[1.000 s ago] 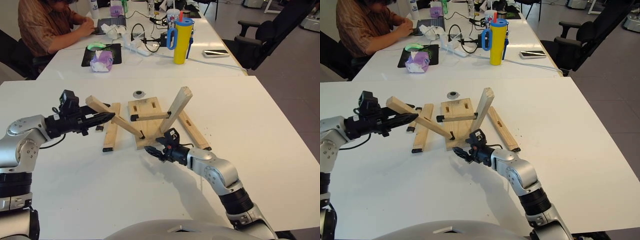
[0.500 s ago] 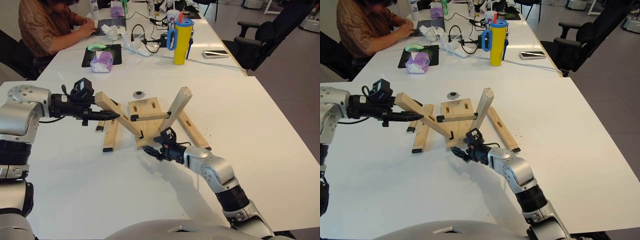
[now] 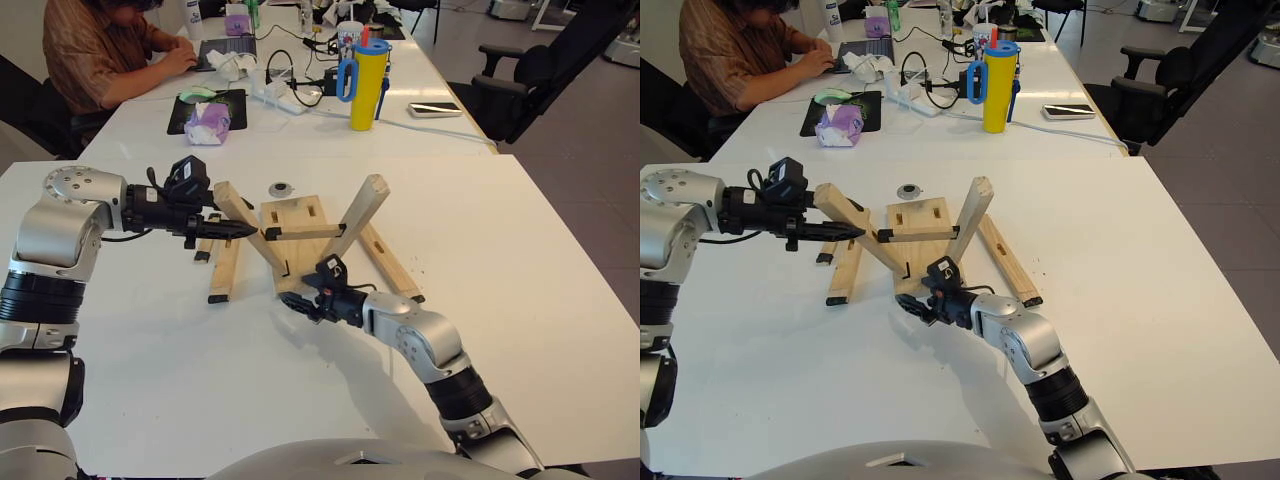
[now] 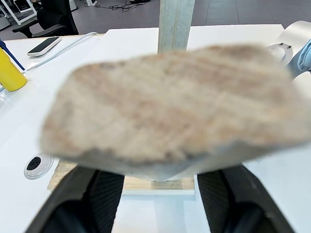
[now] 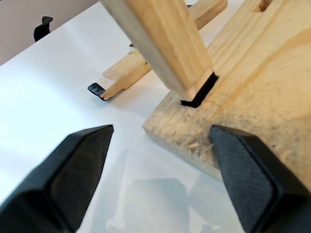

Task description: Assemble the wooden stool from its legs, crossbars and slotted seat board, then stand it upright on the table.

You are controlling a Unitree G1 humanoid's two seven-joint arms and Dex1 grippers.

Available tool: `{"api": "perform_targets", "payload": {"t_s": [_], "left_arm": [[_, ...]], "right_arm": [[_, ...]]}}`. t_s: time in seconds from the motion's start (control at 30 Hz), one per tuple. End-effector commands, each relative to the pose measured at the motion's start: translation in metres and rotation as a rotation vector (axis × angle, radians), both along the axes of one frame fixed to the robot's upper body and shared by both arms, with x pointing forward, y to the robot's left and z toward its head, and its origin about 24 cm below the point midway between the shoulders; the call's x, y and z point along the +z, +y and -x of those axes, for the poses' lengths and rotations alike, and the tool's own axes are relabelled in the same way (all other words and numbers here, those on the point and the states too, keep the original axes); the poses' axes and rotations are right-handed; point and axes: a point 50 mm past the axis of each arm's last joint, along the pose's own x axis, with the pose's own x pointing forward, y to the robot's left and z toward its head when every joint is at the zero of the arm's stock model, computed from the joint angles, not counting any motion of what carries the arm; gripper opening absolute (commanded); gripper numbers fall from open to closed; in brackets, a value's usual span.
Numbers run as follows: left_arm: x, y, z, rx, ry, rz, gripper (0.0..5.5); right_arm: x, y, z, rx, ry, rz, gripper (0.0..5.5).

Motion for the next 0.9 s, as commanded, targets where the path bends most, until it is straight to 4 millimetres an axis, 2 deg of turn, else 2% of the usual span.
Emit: {"api": "perform_targets", "payload": {"t_s": [0.03, 0.1, 0.2, 0.27, 0.33, 0.43, 0.47, 0.63, 0.73, 0.83, 0.87, 0.9], "left_arm": [[-0.050, -0.015, 0.013, -0.037, 0.174, -0.017, 2.07], [-0.059, -0.018, 0.011, -0.024, 0.178, 0.000, 2.07], [-0.066, -0.021, 0.004, 0.010, 0.185, 0.114, 2.07], [-0.070, -0.021, 0.005, 0.012, 0.188, 0.173, 2.07], [-0.078, -0.019, 0.006, 0.046, 0.196, 0.241, 2.07], [-0.082, -0.015, 0.008, 0.095, 0.185, 0.293, 2.07], [-0.083, -0.014, 0.009, 0.103, 0.181, 0.297, 2.07], [-0.079, -0.010, 0.011, 0.113, 0.149, 0.281, 2.07], [-0.078, -0.010, 0.011, 0.116, 0.135, 0.268, 2.07], [-0.076, -0.013, 0.010, 0.097, 0.122, 0.254, 2.07], [-0.075, -0.014, 0.010, 0.093, 0.119, 0.250, 2.07], [-0.075, -0.015, 0.010, 0.091, 0.119, 0.249, 2.07]], "right_arm": [[-0.032, -0.007, 0.015, 0.008, 0.168, 0.097, 3.70], [-0.034, -0.007, 0.015, 0.020, 0.176, 0.098, 3.70], [-0.036, -0.007, 0.015, 0.021, 0.183, 0.086, 3.70], [-0.035, -0.005, 0.013, 0.013, 0.165, 0.055, 3.33], [-0.020, -0.003, 0.007, -0.014, 0.071, -0.067, 3.05], [0.011, -0.011, 0.004, -0.099, -0.081, -0.290, 2.57], [0.017, -0.013, 0.006, -0.097, -0.111, -0.321, 2.41], [0.072, -0.027, 0.005, -0.186, -0.354, -0.467, 1.69], [0.091, -0.027, 0.001, -0.221, -0.430, -0.481, 1.18], [0.110, -0.011, -0.014, -0.249, -0.627, -0.326, 0.70], [0.107, -0.007, -0.018, -0.258, -0.648, -0.283, 0.56], [0.094, -0.003, -0.022, -0.267, -0.617, -0.214, 0.45]]}}
